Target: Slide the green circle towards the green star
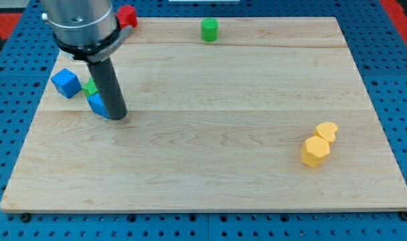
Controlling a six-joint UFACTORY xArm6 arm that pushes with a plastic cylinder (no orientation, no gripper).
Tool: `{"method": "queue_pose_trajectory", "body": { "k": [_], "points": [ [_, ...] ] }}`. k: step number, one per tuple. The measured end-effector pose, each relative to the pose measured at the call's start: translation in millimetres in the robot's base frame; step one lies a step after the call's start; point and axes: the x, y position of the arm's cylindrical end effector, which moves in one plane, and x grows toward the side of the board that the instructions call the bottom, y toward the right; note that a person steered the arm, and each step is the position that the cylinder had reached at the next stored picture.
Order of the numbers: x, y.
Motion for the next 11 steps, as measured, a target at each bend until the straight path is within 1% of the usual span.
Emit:
{"method": "queue_pose_trajectory", "body": {
  "k": [1,3,5,6,9,10,11],
  "points": [
    [-21.4,64.3],
    [-105.5,175.6],
    [-214.1,223.6],
    [-241.5,208.8],
    [-201.9,119.5],
    [-197.2,86.8],
    [-173.1,66.3]
  ]
}}
